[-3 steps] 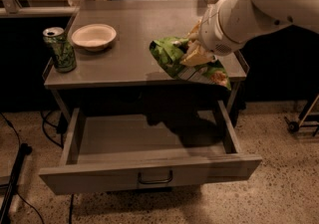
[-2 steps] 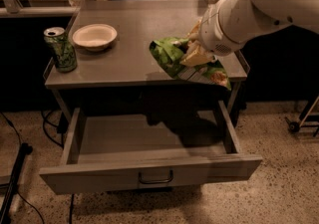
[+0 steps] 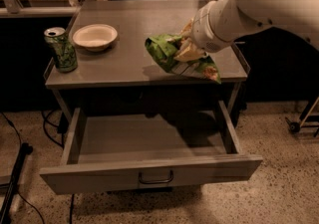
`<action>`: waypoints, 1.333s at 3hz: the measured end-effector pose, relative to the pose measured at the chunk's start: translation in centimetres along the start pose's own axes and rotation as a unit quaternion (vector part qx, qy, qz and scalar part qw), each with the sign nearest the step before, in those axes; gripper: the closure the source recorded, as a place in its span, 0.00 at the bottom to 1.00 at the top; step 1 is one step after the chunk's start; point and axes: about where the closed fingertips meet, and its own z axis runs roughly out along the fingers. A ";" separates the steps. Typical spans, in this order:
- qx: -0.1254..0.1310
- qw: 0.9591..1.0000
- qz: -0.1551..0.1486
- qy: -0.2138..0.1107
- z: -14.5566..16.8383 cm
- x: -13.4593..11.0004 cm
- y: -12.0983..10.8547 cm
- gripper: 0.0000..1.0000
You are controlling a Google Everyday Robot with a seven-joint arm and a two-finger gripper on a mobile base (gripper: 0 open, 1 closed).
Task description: Pick green rice chip bag from top drawer and place on counter
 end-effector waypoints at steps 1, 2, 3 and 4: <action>0.009 1.000 -0.009 -0.013 3.6 0.3 -1.9 1.00; 0.024 0.999 -0.017 -0.021 5.9 0.7 -3.4 1.00; 0.043 0.998 -0.019 -0.035 7.9 0.8 -4.2 1.00; 0.046 0.998 -0.019 -0.037 8.0 0.7 -4.3 0.84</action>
Offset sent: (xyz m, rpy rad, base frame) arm 0.0908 0.0168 -0.0322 0.0309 -0.1083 0.0268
